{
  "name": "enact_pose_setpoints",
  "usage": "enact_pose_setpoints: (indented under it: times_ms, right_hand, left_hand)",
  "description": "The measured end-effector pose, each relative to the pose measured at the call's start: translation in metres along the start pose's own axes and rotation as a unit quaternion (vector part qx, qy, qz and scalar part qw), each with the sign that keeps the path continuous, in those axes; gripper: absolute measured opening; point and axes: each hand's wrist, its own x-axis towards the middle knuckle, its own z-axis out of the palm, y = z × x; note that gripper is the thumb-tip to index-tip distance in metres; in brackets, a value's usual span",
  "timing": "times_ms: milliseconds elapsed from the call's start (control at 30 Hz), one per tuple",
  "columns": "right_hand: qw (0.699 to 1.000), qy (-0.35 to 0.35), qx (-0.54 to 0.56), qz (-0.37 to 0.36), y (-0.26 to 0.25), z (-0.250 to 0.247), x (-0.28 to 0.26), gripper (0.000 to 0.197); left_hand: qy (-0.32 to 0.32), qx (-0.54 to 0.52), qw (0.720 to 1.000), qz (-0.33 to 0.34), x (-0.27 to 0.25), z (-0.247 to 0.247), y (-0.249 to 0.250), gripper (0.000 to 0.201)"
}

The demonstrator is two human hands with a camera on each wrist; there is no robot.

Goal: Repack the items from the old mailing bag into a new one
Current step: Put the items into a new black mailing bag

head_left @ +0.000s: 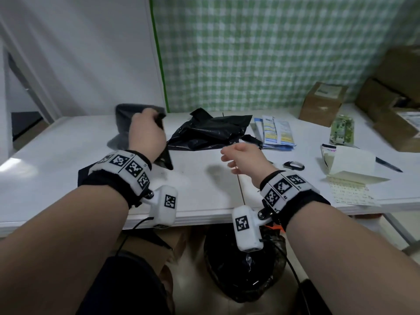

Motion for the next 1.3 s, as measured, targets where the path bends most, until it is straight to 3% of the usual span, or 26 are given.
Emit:
enact_pose_setpoints:
  times_ms: [133,233,333,433,533,800,967,1133,1300]
  right_hand:
    - [0.993,-0.031,0.102,0.059,0.000,-0.004,-0.012,0.043]
    - [0.978,-0.052,0.170,0.109,0.009,-0.009,-0.022,0.051]
    - [0.971,-0.055,0.194,0.129,0.024,-0.011,-0.029,0.040]
    - [0.973,0.001,0.181,0.141,0.041,-0.011,-0.032,0.019]
    - [0.962,0.035,0.205,0.178,0.054,-0.014,-0.032,0.019]
    - [0.946,-0.007,0.252,0.204,0.063,-0.021,-0.031,0.032]
    - [0.949,-0.021,0.247,0.196,0.068,-0.025,-0.032,0.043]
    - [0.953,-0.027,0.243,0.177,0.072,-0.026,-0.034,0.045]
    - [0.951,-0.052,0.253,0.171,0.077,-0.028,-0.033,0.030]
  left_hand:
    - [-0.098,-0.027,0.986,0.129,-0.024,0.019,0.022,0.036]
    - [-0.220,-0.055,0.957,0.181,-0.052,0.036,0.029,0.031]
    - [-0.361,-0.073,0.915,0.163,-0.075,0.056,0.028,0.025]
    - [-0.424,-0.095,0.894,0.111,-0.089,0.070,0.022,0.026]
    - [-0.401,-0.141,0.904,0.056,-0.095,0.079,0.013,0.025]
    - [-0.352,-0.212,0.911,-0.046,-0.101,0.095,0.002,0.023]
    - [-0.379,-0.203,0.902,-0.048,-0.106,0.099,0.009,0.031]
    - [-0.353,-0.165,0.919,-0.051,-0.112,0.105,0.010,0.031]
    - [-0.336,-0.150,0.928,-0.051,-0.114,0.107,0.012,0.015]
